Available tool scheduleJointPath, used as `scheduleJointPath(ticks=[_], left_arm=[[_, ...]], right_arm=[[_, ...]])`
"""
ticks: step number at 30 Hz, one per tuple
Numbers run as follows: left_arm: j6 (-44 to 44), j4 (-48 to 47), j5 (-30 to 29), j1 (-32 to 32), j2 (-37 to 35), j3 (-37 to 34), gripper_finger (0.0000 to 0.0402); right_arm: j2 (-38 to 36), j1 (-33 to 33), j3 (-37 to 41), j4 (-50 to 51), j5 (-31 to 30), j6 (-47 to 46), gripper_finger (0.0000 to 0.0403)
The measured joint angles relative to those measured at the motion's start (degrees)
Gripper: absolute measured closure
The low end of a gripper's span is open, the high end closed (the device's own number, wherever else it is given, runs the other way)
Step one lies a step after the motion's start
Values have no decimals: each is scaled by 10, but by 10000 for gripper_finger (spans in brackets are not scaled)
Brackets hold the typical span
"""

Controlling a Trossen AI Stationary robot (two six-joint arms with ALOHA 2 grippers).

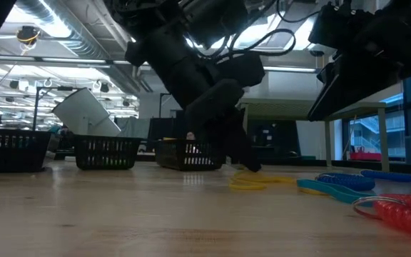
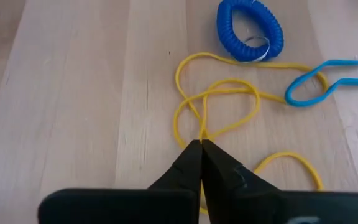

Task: Pick & Place Office Desk Supplies
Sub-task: Put the yellow rubber band into the left black basket

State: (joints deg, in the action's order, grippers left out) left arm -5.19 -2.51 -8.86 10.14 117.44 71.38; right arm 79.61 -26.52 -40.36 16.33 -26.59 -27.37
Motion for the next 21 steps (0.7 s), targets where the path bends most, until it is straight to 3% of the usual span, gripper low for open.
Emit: scheduleJointPath(ticks=[13, 21], left_arm=[[0, 18, -9, 9, -34, 0, 400], [33, 21, -77, 24, -98, 0, 400]], right_arm=[[0, 0, 0, 0, -8, 11, 272], [0, 0, 0, 0, -26, 12, 272]])
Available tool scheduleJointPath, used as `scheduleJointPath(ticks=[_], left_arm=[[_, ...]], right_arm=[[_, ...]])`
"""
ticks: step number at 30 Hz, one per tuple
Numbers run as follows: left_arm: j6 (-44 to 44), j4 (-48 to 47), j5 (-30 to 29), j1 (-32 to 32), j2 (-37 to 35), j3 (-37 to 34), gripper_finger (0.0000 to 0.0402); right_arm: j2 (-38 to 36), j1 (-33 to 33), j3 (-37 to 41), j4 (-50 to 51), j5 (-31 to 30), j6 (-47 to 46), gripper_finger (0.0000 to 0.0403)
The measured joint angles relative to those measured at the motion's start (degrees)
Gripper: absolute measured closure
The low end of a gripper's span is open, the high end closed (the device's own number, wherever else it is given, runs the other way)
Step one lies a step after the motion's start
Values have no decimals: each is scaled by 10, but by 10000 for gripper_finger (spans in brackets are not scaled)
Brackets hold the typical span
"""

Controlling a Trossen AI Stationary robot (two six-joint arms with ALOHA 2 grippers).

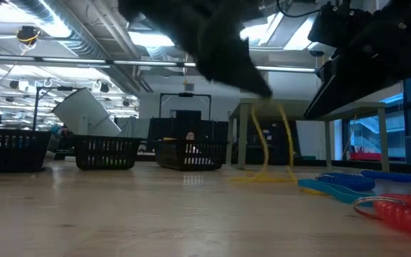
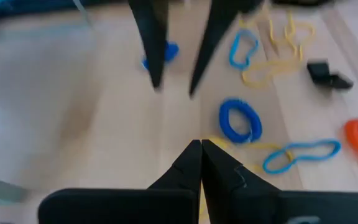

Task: Pick & Place Office Desk Supplies
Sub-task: Put the yellow rubber band into the left black basket

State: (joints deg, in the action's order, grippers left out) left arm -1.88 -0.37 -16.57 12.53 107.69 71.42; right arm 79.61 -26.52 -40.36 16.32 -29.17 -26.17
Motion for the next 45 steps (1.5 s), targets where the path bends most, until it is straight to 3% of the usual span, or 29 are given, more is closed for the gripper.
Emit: scheduleJointPath(ticks=[13, 19, 30, 36, 40, 45], left_arm=[[78, -11, -297, 54, -120, 0, 400], [87, -11, -378, 66, -140, 0, 401], [69, -36, -457, 80, -142, 0, 399], [-17, -153, -484, 81, -142, 0, 400], [-131, -283, -458, 72, -142, 0, 400], [-287, -436, -364, 53, -147, 0, 399]], right_arm=[[0, 0, 0, -13, -39, -1, 272], [0, 0, 0, -13, -59, -2, 272], [0, 0, 0, -13, -59, -2, 272], [0, 0, 0, -13, -59, -2, 272], [0, 0, 0, -13, -59, -2, 272], [0, 0, 0, -13, -59, -2, 272]])
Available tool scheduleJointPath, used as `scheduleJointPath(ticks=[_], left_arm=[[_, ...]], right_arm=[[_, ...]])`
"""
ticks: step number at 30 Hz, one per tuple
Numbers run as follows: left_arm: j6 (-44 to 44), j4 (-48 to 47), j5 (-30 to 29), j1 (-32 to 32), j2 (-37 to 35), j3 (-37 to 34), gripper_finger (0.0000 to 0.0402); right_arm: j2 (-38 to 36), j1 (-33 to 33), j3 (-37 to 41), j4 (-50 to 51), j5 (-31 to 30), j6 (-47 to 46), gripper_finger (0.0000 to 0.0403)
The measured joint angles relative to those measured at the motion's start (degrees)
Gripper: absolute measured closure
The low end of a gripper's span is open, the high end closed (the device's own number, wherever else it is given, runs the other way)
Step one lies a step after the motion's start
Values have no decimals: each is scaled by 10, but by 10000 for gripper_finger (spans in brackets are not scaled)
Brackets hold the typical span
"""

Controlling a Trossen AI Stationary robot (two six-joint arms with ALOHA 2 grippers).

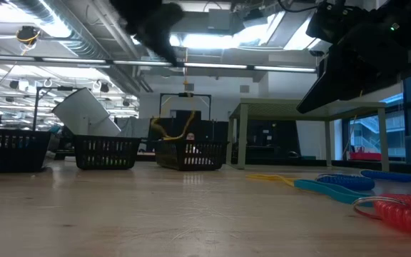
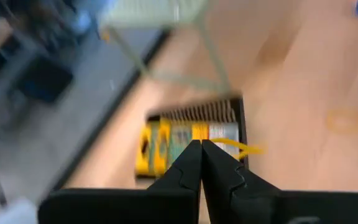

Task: Pick & Place Office Desk Supplies
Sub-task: Put the yellow rubber band into the left black basket

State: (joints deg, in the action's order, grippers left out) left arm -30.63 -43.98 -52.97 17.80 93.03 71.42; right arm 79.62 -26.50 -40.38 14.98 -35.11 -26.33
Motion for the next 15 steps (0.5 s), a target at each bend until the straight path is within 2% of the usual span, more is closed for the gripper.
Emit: scheduleJointPath(ticks=[5, 11, 15], left_arm=[[-140, -140, 103, -11, -41, 0, 400], [-327, -312, 255, -6, -111, 0, 400], [-433, -414, 317, 16, -146, 0, 399]], right_arm=[[0, 0, 0, 0, 0, 0, 272], [0, 0, 0, 0, 0, 2, 272], [0, 0, 0, 0, 0, 2, 272]])
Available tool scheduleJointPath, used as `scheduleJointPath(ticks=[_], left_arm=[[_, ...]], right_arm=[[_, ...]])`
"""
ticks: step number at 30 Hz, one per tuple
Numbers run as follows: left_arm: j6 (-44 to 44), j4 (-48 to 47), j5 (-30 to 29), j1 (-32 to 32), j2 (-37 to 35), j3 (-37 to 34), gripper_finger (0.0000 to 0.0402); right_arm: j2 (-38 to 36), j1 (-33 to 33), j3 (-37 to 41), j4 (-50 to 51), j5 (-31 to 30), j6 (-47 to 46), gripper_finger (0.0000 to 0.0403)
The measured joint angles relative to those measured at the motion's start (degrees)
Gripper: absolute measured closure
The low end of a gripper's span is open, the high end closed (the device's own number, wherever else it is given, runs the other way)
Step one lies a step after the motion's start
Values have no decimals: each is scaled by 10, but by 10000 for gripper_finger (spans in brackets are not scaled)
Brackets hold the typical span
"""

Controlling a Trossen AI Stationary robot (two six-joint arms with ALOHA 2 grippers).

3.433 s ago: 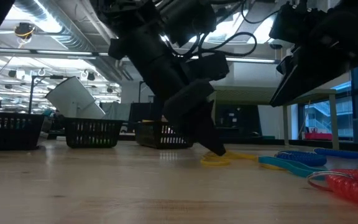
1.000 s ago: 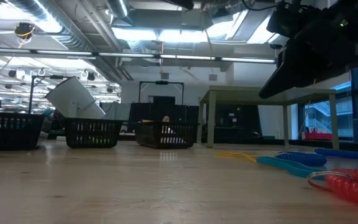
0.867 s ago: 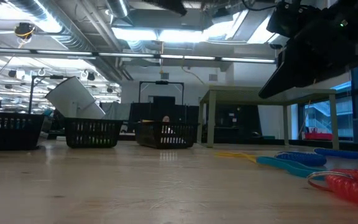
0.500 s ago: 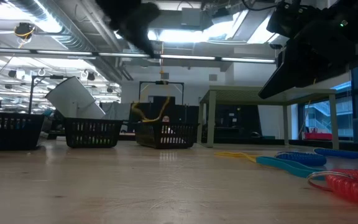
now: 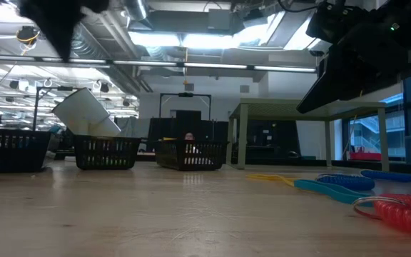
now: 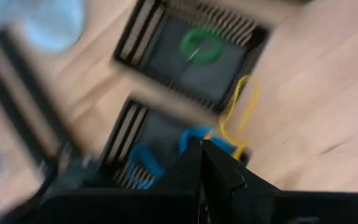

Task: Pick & Place Office Desk Supplies
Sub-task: Put the yellow rubber band into the left black basket

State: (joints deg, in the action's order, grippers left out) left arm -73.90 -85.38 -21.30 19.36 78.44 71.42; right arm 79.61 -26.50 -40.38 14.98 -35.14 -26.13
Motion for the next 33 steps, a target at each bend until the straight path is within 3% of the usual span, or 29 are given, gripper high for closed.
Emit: scheduleJointPath(ticks=[3, 9, 22, 27, 33], left_arm=[[-63, -51, 23, 20, -16, 0, 400], [-99, -48, 18, 50, -41, -2, 400], [-35, -46, 13, 37, -55, -2, 399], [-14, -46, 44, 14, -96, -2, 399], [-37, -46, 25, 3, -163, -2, 399]], right_arm=[[0, 0, 0, 0, 0, 0, 272], [0, 0, 0, -2, -5, 0, 272], [0, 0, 0, -9, -5, 2, 272], [0, 0, 0, -15, -5, 2, 272], [0, 1, 0, -19, -19, 9, 272]])
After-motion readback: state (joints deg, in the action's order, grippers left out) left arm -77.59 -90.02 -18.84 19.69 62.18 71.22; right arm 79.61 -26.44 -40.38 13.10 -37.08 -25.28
